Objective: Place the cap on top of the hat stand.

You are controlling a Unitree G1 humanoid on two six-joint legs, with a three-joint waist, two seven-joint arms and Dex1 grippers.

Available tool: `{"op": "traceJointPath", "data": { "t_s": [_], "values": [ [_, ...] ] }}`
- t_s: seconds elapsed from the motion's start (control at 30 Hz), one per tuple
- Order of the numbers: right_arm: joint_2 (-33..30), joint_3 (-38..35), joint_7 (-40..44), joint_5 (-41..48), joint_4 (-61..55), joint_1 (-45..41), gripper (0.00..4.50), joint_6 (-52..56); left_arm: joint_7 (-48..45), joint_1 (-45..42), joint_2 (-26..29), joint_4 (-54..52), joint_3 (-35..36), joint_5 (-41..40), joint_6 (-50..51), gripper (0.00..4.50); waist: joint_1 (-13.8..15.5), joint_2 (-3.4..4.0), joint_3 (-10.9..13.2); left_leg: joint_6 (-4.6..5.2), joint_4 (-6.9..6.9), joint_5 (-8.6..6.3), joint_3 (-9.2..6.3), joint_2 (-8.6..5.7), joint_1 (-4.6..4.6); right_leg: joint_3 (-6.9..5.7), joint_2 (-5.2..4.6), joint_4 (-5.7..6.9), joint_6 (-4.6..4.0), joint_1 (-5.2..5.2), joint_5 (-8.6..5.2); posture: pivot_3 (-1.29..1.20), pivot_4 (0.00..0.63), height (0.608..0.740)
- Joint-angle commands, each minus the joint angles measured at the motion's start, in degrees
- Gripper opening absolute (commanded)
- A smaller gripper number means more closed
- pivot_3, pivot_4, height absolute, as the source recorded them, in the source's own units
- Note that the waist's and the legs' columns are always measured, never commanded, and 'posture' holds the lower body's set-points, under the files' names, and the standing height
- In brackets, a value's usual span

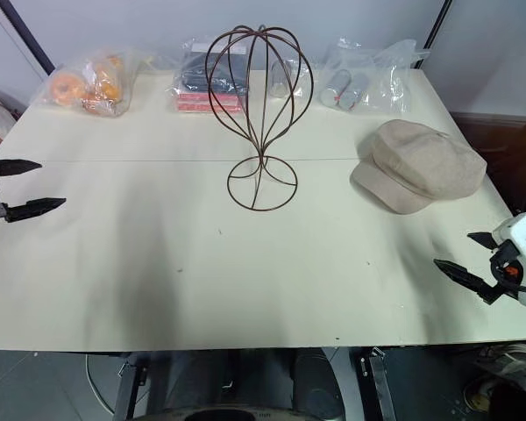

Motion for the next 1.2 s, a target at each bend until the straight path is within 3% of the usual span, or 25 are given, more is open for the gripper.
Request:
{"op": "traceJointPath", "data": {
  "t_s": [0.03,0.5,0.73,0.9,1.03,1.2],
  "values": [
    [-0.03,-2.61,-0.42,0.74,-1.70,0.16,4.46,-0.40,-0.20,-1.60,0.63,0.60,0.31,0.16,-1.54,4.44,-0.02,0.00,0.00,0.00,0.00,0.00,0.00,0.00,0.00,0.00,0.00,0.00,0.00,0.00,0.00,0.00,0.150,0.740],
    [-3.45,0.51,-4.39,-3.70,0.30,-3.77,4.46,-0.52,1.78,-3.22,-0.96,-1.30,0.17,-1.31,2.25,4.44,0.00,0.00,0.00,0.00,0.12,0.00,0.00,-0.01,0.00,0.00,-0.01,0.18,0.05,-0.02,-0.01,0.00,0.150,0.740],
    [-8.16,8.04,-11.60,-6.81,-14.63,-10.95,4.46,9.75,-4.46,6.39,-0.59,-35.29,5.05,-22.15,27.32,4.44,-0.16,0.01,0.01,0.00,0.12,0.00,-0.04,0.12,-0.01,0.05,-0.03,0.30,0.05,-0.07,-0.01,0.00,0.150,0.740],
    [-6.03,20.24,-20.78,-9.34,-25.64,-20.55,4.46,19.61,-1.99,5.80,-2.39,-45.87,4.26,-30.26,34.96,4.44,-0.18,0.03,0.02,0.00,0.14,0.00,-0.07,0.12,0.02,0.04,0.04,0.32,-0.08,-0.07,-0.08,0.00,0.150,0.740],
    [-4.97,40.87,-30.88,-27.34,-24.77,-26.68,4.46,18.80,-1.39,3.69,-5.07,-50.82,-0.62,-32.32,36.18,4.44,0.10,-0.01,0.00,0.00,0.19,0.00,-0.07,-0.01,-0.01,0.04,0.02,0.29,-0.16,-0.07,-0.13,0.00,0.150,0.740],
    [-0.15,53.02,-38.30,-41.78,-14.99,-32.77,4.46,20.28,0.03,0.07,-7.77,-51.44,-4.83,-31.72,36.69,4.44,0.04,-0.02,0.00,0.00,0.27,0.01,-0.06,-0.13,-0.10,0.05,-0.03,0.30,-0.17,-0.12,-0.13,0.00,0.150,0.740]
  ]
}}
